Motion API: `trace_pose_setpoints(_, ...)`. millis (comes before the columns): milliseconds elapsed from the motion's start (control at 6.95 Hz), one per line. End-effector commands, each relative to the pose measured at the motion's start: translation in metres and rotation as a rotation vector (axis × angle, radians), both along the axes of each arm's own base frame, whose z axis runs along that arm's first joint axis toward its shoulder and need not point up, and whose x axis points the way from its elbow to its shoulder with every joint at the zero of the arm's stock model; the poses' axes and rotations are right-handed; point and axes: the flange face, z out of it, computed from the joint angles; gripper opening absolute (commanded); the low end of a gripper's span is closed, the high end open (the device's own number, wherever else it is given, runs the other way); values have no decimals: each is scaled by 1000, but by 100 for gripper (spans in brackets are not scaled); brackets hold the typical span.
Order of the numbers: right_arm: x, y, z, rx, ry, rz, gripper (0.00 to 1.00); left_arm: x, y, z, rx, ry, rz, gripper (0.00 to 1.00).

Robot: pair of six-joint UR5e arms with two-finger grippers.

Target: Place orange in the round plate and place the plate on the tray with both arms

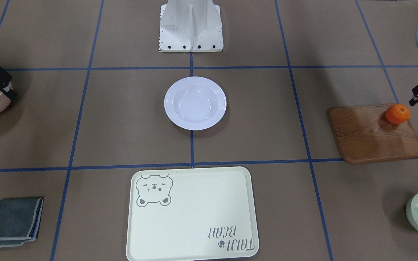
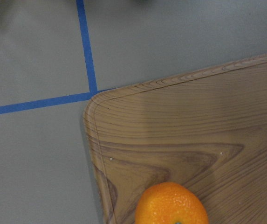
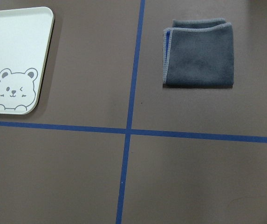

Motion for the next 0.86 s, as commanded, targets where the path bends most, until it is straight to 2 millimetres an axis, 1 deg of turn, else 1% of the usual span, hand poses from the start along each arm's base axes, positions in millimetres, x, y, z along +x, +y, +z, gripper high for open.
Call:
trace_pose_setpoints(0,0,0,1,2,5,2,100,36,9,28,-7,-2,-30,98)
trace_pose_setpoints(288,0,0,1,3,7,5,100,42,11,29,-16,-3,-23,98)
trace_pose_setpoints(432,0,0,1,4,7,2,100,50,13,30,-19,-4,-6,98)
trace_pose_setpoints(576,0,0,1,5,8,3,100,53,14,30,-24,0,-5,97)
trace_pose_setpoints(719,0,0,2,4,10,5,100,53,14,30,-27,-2,-5,86)
